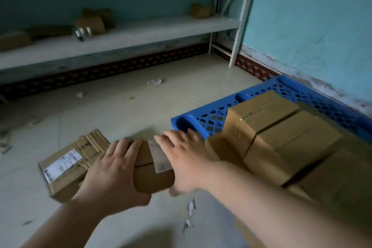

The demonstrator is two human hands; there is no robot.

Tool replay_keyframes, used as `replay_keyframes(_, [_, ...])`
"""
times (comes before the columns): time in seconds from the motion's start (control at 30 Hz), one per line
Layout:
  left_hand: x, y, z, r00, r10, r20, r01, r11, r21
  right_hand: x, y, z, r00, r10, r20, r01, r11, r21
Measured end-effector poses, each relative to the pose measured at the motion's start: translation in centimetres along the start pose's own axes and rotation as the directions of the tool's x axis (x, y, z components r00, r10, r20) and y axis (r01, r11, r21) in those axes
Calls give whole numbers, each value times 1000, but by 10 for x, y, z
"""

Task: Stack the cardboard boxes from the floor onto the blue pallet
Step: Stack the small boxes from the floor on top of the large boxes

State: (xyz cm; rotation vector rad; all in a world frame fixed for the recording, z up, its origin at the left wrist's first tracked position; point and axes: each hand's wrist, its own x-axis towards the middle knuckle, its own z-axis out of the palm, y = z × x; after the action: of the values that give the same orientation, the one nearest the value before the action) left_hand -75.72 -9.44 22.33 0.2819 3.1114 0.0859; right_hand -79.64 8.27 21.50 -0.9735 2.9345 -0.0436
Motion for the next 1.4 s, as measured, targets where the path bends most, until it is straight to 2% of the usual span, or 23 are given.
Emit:
replay_keyframes(0.1, [9,17,-68,998,19,-60,-24,997,-79,-16,27,-71,997,66,-32,-63,993,98])
replay_keyframes(0.17, [17,30,-112,997,15,-73,-27,985,-172,-33,47,-115,983,176,-56,-161,964,210])
replay_keyframes(0.27, [37,56,-160,992,42,-116,-73,955,-286,-61,78,-167,925,375,-66,-319,858,403])
replay_keyframes(0.43, [74,118,-195,986,75,-148,-129,908,-399,-101,134,-208,824,557,-102,-384,681,624])
replay_keyframes(0.57, [107,183,-196,985,75,-156,-146,841,-521,-129,196,-220,747,659,-83,-442,586,679])
replay_keyframes(0.77, [163,288,-175,990,96,-107,-139,831,-539,-169,297,-212,678,735,-18,-507,485,713])
replay_keyframes(0.9, [191,335,-151,993,95,-74,-120,834,-538,-179,345,-196,665,747,21,-511,434,742])
replay_keyframes(1.0, [218,366,-126,995,97,-38,-102,838,-536,-182,383,-168,592,805,37,-531,355,769])
replay_keyframes(1.1, [244,385,-99,995,100,13,-77,841,-535,-179,411,-136,520,853,42,-517,275,810])
replay_keyframes(1.27, [277,395,-49,985,140,98,-69,849,-523,-163,437,-80,456,887,69,-576,236,783])
replay_keyframes(1.4, [300,406,-30,985,158,62,-107,858,-502,-158,452,-51,387,911,143,-585,123,801])
